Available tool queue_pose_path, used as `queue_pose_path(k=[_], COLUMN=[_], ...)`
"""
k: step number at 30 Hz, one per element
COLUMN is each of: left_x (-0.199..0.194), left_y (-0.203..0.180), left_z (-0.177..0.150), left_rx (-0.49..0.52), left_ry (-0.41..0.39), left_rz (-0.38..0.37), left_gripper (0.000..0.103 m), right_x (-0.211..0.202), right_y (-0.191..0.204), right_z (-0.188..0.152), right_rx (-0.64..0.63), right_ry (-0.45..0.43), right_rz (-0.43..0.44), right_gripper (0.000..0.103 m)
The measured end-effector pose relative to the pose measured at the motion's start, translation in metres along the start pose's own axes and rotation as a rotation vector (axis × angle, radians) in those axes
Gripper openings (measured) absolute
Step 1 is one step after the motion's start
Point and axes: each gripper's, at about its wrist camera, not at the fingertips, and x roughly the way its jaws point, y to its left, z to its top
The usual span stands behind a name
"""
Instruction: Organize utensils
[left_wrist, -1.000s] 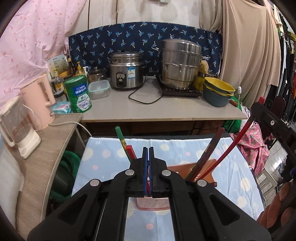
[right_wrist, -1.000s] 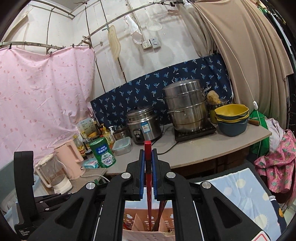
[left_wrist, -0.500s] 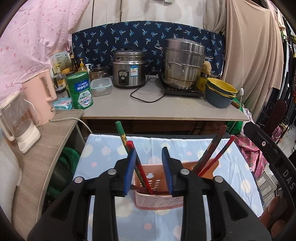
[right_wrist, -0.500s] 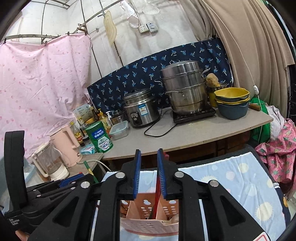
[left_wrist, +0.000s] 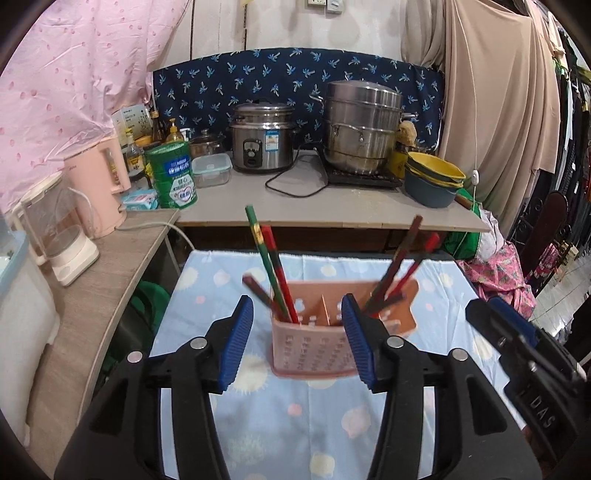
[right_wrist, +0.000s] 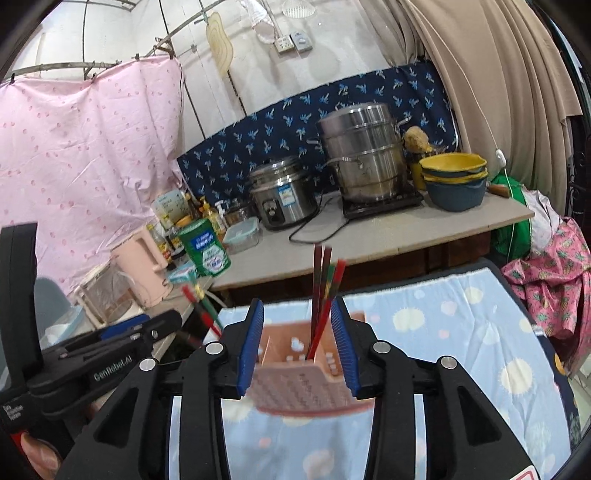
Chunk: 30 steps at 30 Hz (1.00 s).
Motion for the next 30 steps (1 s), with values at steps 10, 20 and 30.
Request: queue_pose_path(k=[10,20,30], left_x=[-0.019,-0.035,-0.047], left_y=[-0.003,-0.011,-0.016], left_z=[-0.059,-0.097,-0.116], left_rx=[-0.008,-0.001,0.012], left_ry=[0.088,0.095,0.082], left_rz=[0.015,0.050,0.098], left_gripper=[0.054,0.072,0.087], right_x=[-0.030,-0.053,-0.065], right_y=[0.001,0.002,0.003], right_z=[-0.067,-0.102,-0.114], right_rx=[0.004,-0.032,-0.079], right_ry=[0.148,0.193,0.196], right_rz=[-0.025,-0.076,-0.126], right_gripper=[0.037,0.053,0.060])
